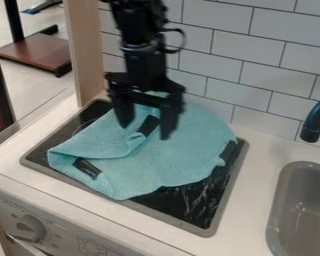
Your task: Fold the cloth from right to left
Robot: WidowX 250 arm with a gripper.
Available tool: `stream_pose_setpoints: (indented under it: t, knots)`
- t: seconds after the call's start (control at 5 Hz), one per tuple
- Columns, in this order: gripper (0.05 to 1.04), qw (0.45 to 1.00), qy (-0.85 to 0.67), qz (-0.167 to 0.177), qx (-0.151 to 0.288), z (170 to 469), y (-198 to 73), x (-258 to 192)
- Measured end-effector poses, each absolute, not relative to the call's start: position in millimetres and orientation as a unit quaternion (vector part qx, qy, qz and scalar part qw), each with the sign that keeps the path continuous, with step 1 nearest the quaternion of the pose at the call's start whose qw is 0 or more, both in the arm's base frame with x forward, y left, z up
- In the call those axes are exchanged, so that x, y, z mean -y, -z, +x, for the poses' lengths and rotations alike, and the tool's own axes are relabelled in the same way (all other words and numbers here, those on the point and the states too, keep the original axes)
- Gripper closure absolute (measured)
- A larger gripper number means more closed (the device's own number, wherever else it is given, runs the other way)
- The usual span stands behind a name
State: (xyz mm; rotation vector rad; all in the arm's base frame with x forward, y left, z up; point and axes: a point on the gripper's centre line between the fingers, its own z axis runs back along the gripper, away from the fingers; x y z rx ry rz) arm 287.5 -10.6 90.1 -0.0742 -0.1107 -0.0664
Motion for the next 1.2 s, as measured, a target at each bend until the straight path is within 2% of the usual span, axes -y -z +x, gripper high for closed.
stream_pose_setpoints:
  t: [0.2, 0.6, 1.2]
  knots:
    - [0.085, 0.997, 0.031, -0.042, 0.050, 298.0, -78.5, 29.5]
    - [0.085, 0.998, 0.046, -0.012, 0.034, 321.3, -49.2, 54.8]
    - [0.085, 0.995, 0.095, 0.001, 0.024, 335.6, -28.2, 87.4]
